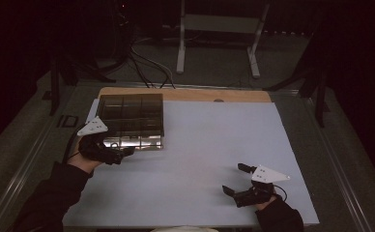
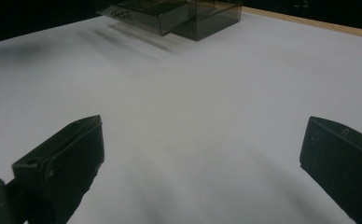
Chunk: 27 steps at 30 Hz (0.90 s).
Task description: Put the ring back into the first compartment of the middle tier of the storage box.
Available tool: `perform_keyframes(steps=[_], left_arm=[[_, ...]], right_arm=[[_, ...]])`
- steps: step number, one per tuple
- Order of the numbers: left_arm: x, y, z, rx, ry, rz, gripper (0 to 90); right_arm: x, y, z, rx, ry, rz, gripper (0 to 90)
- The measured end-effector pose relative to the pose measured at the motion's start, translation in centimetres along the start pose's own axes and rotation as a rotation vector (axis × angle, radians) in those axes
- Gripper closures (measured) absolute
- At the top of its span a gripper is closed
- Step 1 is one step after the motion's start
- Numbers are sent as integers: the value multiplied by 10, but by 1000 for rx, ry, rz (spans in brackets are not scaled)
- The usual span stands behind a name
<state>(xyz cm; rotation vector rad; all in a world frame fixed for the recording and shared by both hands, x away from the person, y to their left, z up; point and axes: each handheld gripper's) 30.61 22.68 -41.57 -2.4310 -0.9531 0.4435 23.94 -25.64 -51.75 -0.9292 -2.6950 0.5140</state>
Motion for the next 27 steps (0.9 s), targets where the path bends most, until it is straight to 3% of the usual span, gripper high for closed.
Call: perform_keyframes(steps=[2,4,9,18,21,27], left_arm=[[-3,0,6,-24,12,-1,18],[-5,1,12,-30,-5,12,18],[-14,4,28,-25,17,9,18],[-24,3,52,-36,19,61,18],[-28,4,62,-32,50,67,18],[-35,5,78,-33,60,56,18]], right_arm=[[0,0,0,-2,3,-2,0],[0,1,0,2,-4,-5,0],[0,1,0,1,-2,-4,0],[0,1,0,1,-2,-5,0],[1,1,0,1,-4,-4,0],[0,2,0,4,-6,-5,0]])
Point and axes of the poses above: each handheld gripper's, and its own axes: y roughly forward along the jaws, z roughly out of its underside, x roughly to its left
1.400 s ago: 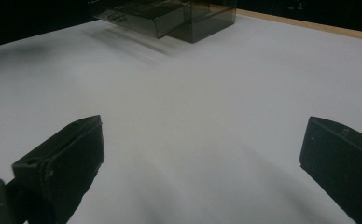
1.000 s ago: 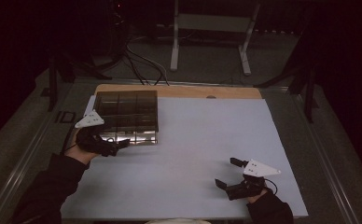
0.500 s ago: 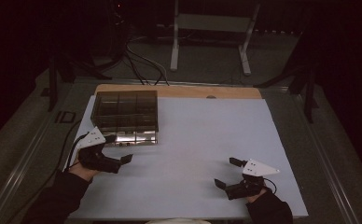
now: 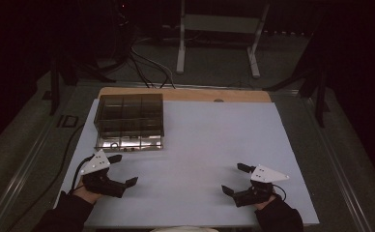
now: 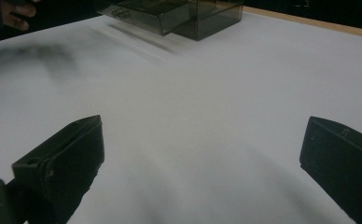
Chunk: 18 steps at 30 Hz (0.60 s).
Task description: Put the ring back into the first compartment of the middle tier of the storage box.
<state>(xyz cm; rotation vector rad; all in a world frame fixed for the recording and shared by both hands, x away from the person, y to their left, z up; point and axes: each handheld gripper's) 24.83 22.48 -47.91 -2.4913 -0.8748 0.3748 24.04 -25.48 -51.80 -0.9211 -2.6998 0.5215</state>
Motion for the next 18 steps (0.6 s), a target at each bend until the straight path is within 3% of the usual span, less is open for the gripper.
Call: perform_keyframes(steps=[4,7,12,18], left_arm=[[-1,-1,11,21,-7,-20,18],[0,-4,18,24,-43,-25,18],[-1,-9,30,48,-65,-44,18],[-3,-16,42,78,-69,-103,18]], right_arm=[[0,0,0,3,3,0,0],[-1,0,0,1,8,1,0],[0,0,0,3,6,0,0],[-1,0,0,2,7,1,0]])
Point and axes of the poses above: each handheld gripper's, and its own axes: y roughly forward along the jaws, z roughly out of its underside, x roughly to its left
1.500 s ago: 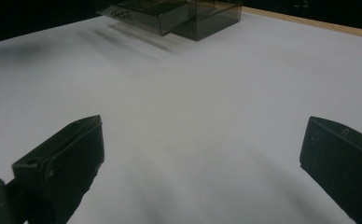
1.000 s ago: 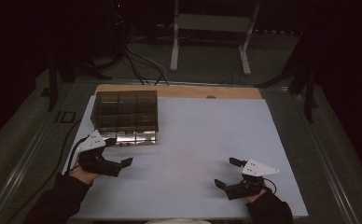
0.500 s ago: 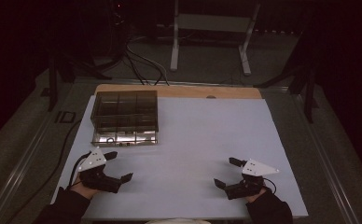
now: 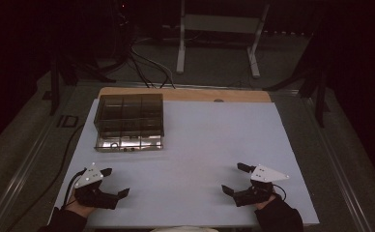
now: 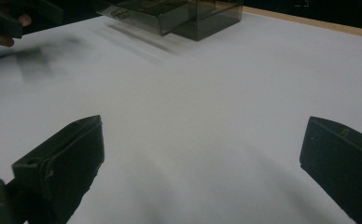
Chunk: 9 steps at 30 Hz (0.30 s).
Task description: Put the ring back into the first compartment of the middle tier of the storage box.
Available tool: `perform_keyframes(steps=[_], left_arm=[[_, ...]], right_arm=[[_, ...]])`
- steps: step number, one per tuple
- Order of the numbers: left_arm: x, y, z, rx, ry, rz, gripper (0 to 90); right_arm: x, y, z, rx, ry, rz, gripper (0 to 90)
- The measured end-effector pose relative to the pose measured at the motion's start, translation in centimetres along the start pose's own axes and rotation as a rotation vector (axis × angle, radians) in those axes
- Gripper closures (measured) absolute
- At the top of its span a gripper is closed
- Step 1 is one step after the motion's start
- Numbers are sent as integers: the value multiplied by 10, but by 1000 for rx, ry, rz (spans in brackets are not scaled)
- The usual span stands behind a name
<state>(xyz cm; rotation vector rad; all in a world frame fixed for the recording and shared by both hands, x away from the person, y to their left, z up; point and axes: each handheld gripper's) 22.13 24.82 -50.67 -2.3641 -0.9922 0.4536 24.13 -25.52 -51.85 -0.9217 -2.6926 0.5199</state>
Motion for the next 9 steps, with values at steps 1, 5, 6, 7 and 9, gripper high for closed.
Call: perform_keyframes(steps=[1,5,6,7,9], left_arm=[[0,-1,2,-2,2,-20,18],[3,-4,6,-20,9,-81,18],[4,-4,6,-21,10,-90,18],[5,-4,6,-23,7,-97,18],[6,-3,6,-20,7,-106,18]], right_arm=[[0,0,0,0,2,-2,0],[0,1,0,2,-1,-6,0],[-1,1,0,1,0,-7,0],[-1,1,0,2,3,-7,0],[-2,1,1,5,4,-6,0]])
Point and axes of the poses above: each handheld gripper's, and its own axes: y roughly forward along the jaws, z roughly out of its underside, x roughly to its left
